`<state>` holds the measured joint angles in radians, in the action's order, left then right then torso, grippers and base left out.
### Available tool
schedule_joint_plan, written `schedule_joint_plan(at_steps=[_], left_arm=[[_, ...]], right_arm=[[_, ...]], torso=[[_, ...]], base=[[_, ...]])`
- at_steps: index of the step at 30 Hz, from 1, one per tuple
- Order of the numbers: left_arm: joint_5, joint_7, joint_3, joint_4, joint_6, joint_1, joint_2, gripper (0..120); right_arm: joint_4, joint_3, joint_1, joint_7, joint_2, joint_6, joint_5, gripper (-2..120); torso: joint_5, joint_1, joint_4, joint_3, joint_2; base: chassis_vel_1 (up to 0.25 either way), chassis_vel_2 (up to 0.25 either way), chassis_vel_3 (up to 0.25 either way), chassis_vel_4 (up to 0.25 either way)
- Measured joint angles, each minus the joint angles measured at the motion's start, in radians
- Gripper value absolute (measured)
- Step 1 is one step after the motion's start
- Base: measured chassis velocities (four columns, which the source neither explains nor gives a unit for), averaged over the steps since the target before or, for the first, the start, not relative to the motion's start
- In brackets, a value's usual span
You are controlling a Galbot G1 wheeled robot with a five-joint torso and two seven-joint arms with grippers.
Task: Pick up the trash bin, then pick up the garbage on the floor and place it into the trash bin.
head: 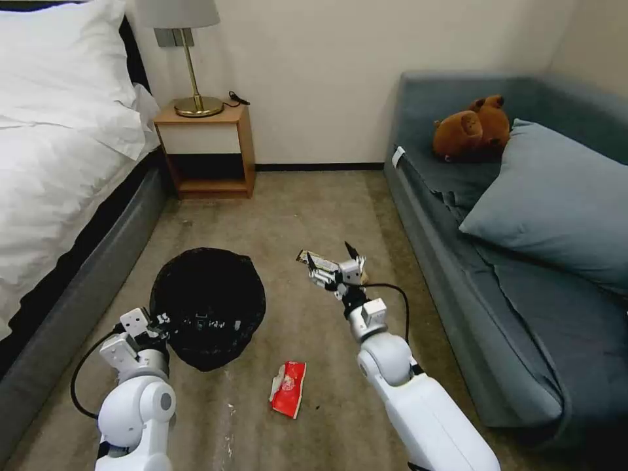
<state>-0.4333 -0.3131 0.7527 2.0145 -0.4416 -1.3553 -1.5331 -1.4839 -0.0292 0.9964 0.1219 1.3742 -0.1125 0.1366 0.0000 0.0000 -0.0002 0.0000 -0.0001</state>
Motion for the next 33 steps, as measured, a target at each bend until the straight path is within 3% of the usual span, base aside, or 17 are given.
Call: schedule_joint_plan(at_steps=[4, 16, 18, 19, 20, 21, 22, 27, 31, 33], left_arm=[[0.002, 0.001, 0.004, 0.003, 0.008, -0.012, -0.002, 1], [0.026, 0.014, 0.011, 0.022, 0.027, -0.018, -0.003, 1], [0.055, 0.019, 0.009, 0.019, 0.034, -0.016, -0.008, 1], [0.055, 0.019, 0.009, 0.019, 0.034, -0.016, -0.008, 1], [0.066, 0.022, 0.008, 0.019, 0.037, -0.017, -0.011, 1], [0.066, 0.022, 0.008, 0.019, 0.037, -0.017, -0.011, 1], [0.077, 0.025, 0.008, 0.019, 0.044, -0.022, -0.014, 1], [0.097, 0.029, 0.01, 0.014, 0.06, -0.039, -0.024, 1], [0.104, 0.028, 0.011, 0.012, 0.065, -0.047, -0.029, 1], [0.118, 0.028, 0.007, 0.007, 0.074, -0.055, -0.039, 1]], right_arm=[[0.087, 0.027, 0.001, 0.006, 0.032, 0.019, -0.013, 100], [0.341, 0.259, -0.133, -0.031, 0.066, 0.208, 0.04, 100], [0.386, 0.342, -0.191, -0.006, 0.069, 0.294, 0.135, 100], [0.386, 0.342, -0.191, -0.006, 0.069, 0.294, 0.135, 100], [0.385, 0.381, -0.217, 0.02, 0.065, 0.362, 0.208, 100], [0.385, 0.381, -0.217, 0.02, 0.065, 0.362, 0.208, 100], [0.367, 0.424, -0.241, 0.064, 0.056, 0.466, 0.306, 100], [0.315, 0.514, -0.3, 0.158, 0.037, 0.687, 0.472, 100], [0.29, 0.527, -0.306, 0.184, 0.03, 0.737, 0.526, 100], [0.227, 0.518, -0.299, 0.245, 0.028, 0.811, 0.639, 100]], torso=[[-0.0001, 0.0, 0.0003, 0.0, 0.0], [-0.0002, 0.0, 0.0002, 0.0, 0.0], [-0.0001, 0.0, 0.0001, 0.0, 0.0], [-0.0001, 0.0, 0.0001, 0.0, 0.0], [0.0, 0.0, 0.0003, 0.0, 0.0], [0.0, 0.0, 0.0003, 0.0, 0.0], [-0.0001, 0.0, 0.0002, 0.0, 0.0], [-0.0001, 0.0, 0.0003, 0.0, 0.0], [-0.0001, 0.0, 0.0002, 0.0, 0.0], [0.0, 0.0, 0.0002, 0.0, 0.0]], base=[[0.0, 0.0, 0.0, 0.0], [0.0, 0.0, 0.0, 0.0], [0.0, 0.0, 0.0, 0.0], [0.0, 0.0, 0.0, 0.0], [0.0, 0.0, 0.0, 0.0], [0.0, 0.0, 0.0, 0.0], [0.0, 0.0, 0.0, 0.0], [0.0, 0.0, 0.0, 0.0], [0.0, 0.0, 0.0, 0.0], [0.0, 0.0, 0.0, 0.0]])
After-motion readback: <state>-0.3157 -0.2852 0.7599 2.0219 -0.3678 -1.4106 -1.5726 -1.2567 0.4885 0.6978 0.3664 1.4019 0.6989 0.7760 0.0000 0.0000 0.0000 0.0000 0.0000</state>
